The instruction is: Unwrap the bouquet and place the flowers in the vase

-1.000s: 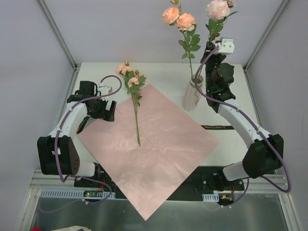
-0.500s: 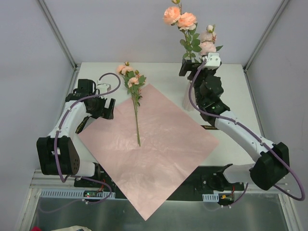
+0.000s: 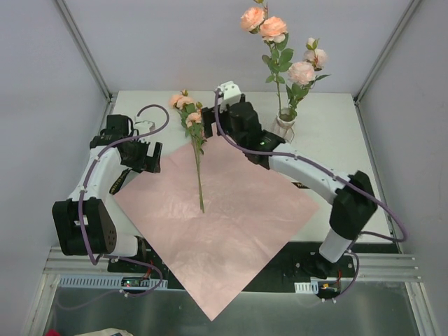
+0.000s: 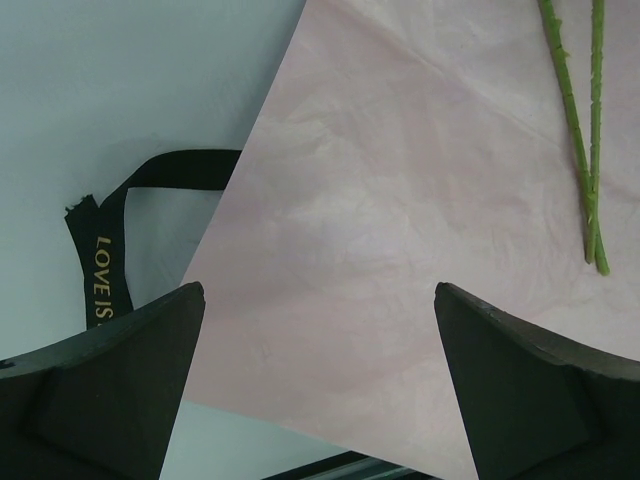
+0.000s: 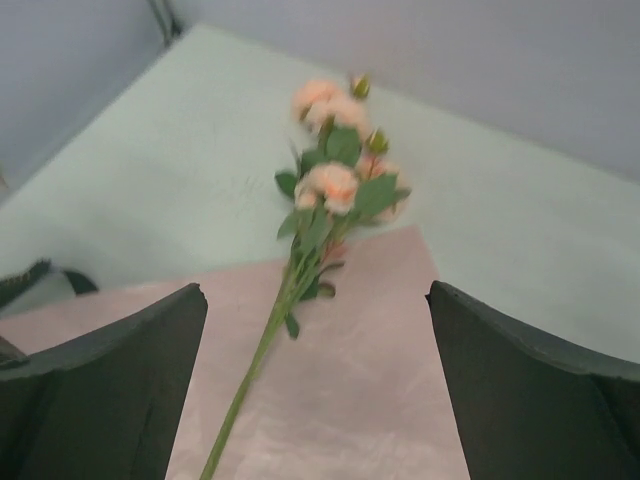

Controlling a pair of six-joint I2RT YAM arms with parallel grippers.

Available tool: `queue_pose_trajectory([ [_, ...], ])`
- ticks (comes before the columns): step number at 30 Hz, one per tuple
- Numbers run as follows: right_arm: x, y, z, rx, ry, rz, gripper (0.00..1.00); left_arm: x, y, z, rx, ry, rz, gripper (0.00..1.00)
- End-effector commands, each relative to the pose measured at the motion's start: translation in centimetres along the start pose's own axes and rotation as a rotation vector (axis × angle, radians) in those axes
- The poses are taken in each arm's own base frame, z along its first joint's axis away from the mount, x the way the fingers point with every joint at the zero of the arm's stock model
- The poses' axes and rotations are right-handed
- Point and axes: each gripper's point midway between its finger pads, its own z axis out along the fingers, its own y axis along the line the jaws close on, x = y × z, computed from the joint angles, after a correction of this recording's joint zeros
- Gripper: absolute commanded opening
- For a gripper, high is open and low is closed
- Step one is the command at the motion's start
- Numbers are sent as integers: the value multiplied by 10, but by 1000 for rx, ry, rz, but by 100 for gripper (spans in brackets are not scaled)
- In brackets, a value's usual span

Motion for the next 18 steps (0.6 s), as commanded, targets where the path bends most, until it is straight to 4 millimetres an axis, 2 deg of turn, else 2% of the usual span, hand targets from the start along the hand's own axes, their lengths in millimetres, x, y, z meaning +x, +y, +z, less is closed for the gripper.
queue_pose_trajectory([
  [1,108,31,17,-103,369,64,96,-8,8,-14,-11,-38,9,99],
  [2,111,29,22,-80,395,63,96,-7,10,-17,-16,-43,7,99],
  [3,104,29,31,-59,395,65,96,-9,12,-18,-21,-52,7,99],
  [4,128,26,36,-28,458,43,98,-8,14,-19,-24,-53,2,99],
  [6,139,27,42,-25,472,39,99,-8,16,-19,-32,-54,4,98],
  [12,179,24,59,20,567,8,81,-1,17,-13,-25,-27,2,95],
  [14,190,25,64,24,585,15,80,1,17,-11,-23,-16,-1,94],
  [18,197,34,72,-8,571,45,79,7,15,-5,-7,3,-6,94],
])
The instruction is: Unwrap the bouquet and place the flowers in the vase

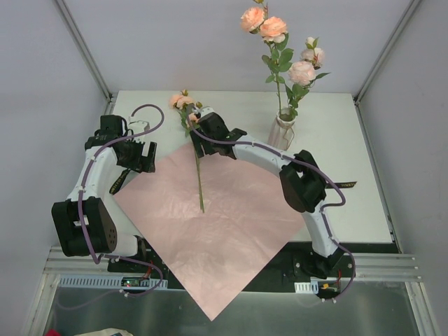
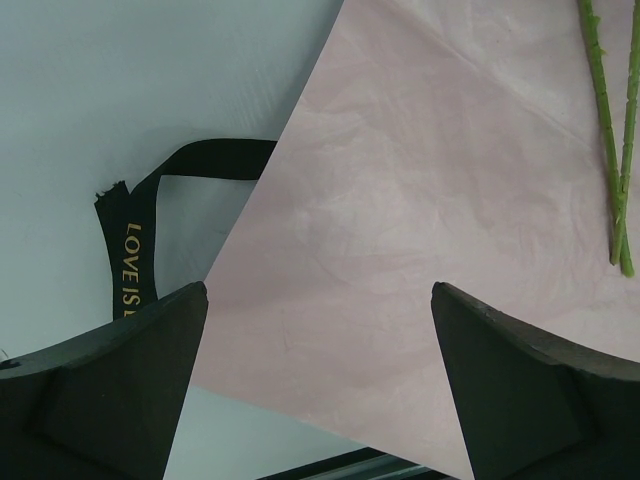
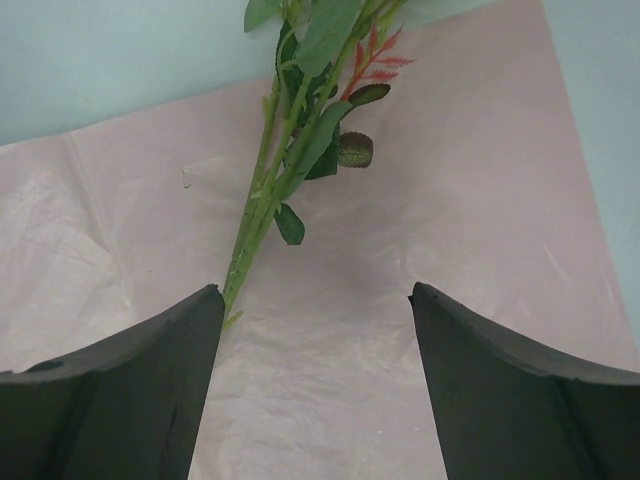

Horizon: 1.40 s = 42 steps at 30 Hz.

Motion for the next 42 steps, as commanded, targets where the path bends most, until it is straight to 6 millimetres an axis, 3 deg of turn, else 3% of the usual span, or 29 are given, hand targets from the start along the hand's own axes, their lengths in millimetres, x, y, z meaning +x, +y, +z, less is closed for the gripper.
queue_pose_trajectory([
  [1,-8,9,6,-31,-18,38,78,3,-3,0,22,6,9,94],
  [2,-16,11,7,-32,-31,75,78,4,-3,1,26,11,7,94],
  [13,2,15,47,-16,45,104,68,9,-2,4,18,13,18,94],
  [20,15,1,53,13,79,151,43,11,-1,8,16,19,17,94],
  [26,6,-3,47,-3,37,180,26,14,-2,11,26,26,10,94],
  [27,5,-3,46,-4,34,183,18,14,-2,11,26,28,7,94],
  [30,3,-1,47,-22,36,202,9,16,-3,12,27,31,9,95],
  [32,3,1,49,-44,44,218,13,16,-3,11,26,28,10,95],
  [33,4,4,51,-52,54,223,24,16,-2,11,25,30,8,95],
  [35,6,2,53,-47,66,224,36,16,-2,10,21,27,15,95],
  [37,10,1,58,-40,80,225,41,15,-2,9,20,22,18,95],
  [40,18,-2,61,-30,103,228,33,15,-2,9,18,22,19,95],
  [41,18,-5,60,-25,100,228,22,15,-2,8,15,20,19,95],
  [42,12,-6,56,-21,85,232,17,15,-3,8,17,20,21,95],
])
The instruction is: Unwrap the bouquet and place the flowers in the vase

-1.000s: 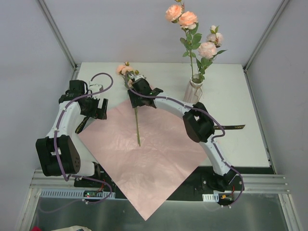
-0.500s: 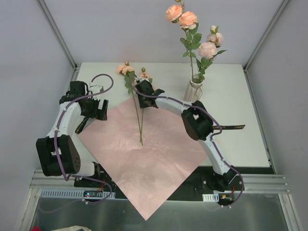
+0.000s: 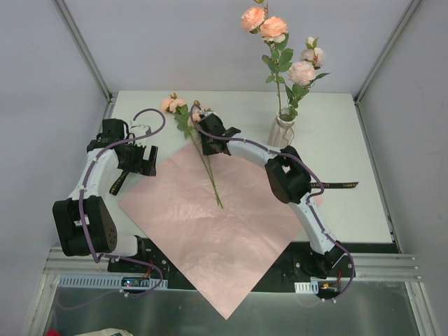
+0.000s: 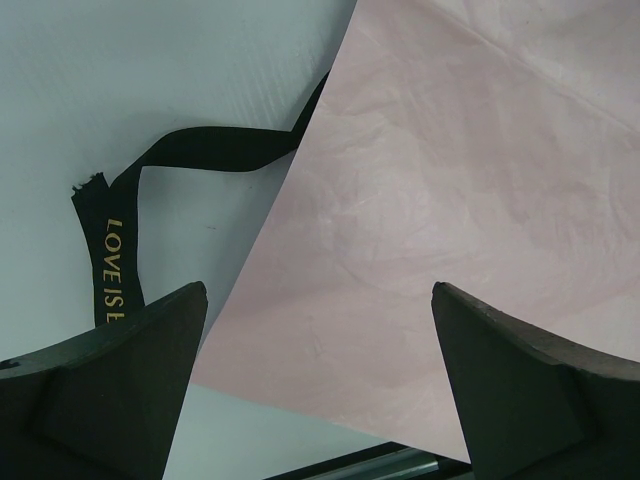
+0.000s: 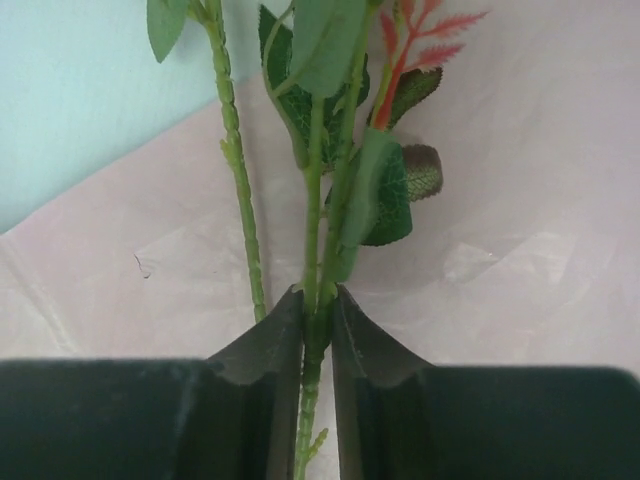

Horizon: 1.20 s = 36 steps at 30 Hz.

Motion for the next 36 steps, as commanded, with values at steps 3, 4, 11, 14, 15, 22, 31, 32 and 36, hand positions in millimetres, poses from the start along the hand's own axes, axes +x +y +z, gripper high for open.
queue_pose_trajectory([
  [3,-30,3,-25,-16,-76,23,2,2,-2,-2,7,-5,22,95],
  [4,-34,2,-29,-18,-91,20,1,1,-1,-3,5,-8,22,95],
  [11,-98,18,-102,-77,-291,6,1,-3,-2,-7,-1,-24,23,95],
  [14,-130,24,-150,-110,-416,-2,1,-3,-4,-10,4,-27,20,96],
  [15,-131,25,-159,-120,-432,-27,1,-3,-4,-11,4,-26,11,96],
  [22,-181,35,-281,-216,-778,-156,1,-5,-8,-15,17,-31,-9,96],
  [31,-241,-14,-464,2,-1330,-349,1,-12,-11,-21,27,-43,-16,96],
  [32,-246,-24,-480,41,-1368,-356,1,-13,-11,-22,29,-47,-18,97],
  [36,-259,-65,-516,179,-1465,-340,1,-15,-14,-24,39,-57,-22,98],
])
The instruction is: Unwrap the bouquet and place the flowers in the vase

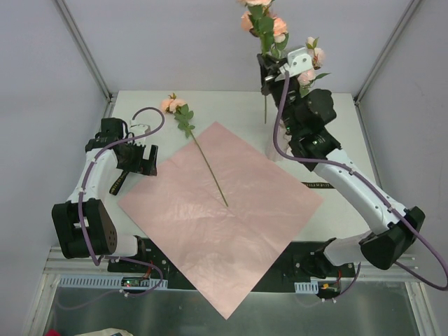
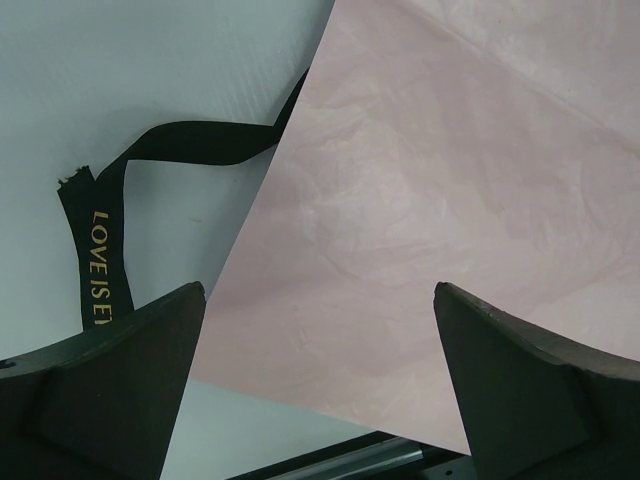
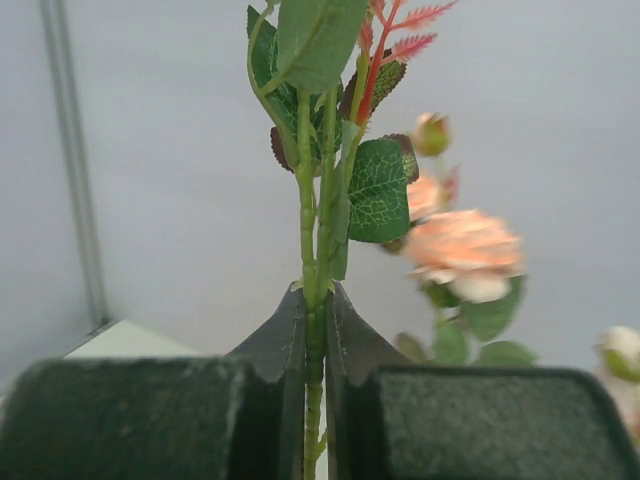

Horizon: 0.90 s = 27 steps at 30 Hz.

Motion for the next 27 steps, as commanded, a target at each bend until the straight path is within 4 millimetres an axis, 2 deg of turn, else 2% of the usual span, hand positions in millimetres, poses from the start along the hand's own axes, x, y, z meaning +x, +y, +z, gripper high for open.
queue_pose_trajectory([
  [1,-74,-69,-12,209,-222,-138,1,-14,-8,-16,18,-56,-3,98],
  [2,-77,-79,-15,253,-235,-148,1,-14,-9,-16,24,-57,-1,98],
  [3,-73,-88,-17,279,-238,-174,1,-13,-10,-16,28,-56,-1,99],
  [5,-83,-101,-24,327,-289,-173,1,-14,-11,-15,35,-56,3,99],
  [8,-74,-122,-25,394,-298,-179,1,-14,-12,-15,49,-61,10,99],
  [11,-56,-132,-20,423,-284,-176,1,-17,-16,-16,73,-73,22,99],
  [19,-17,-147,-13,466,-245,-151,1,-18,-17,-15,81,-75,37,99],
  [27,36,-151,-10,508,-148,-107,1,-17,-20,-14,105,-74,50,99],
])
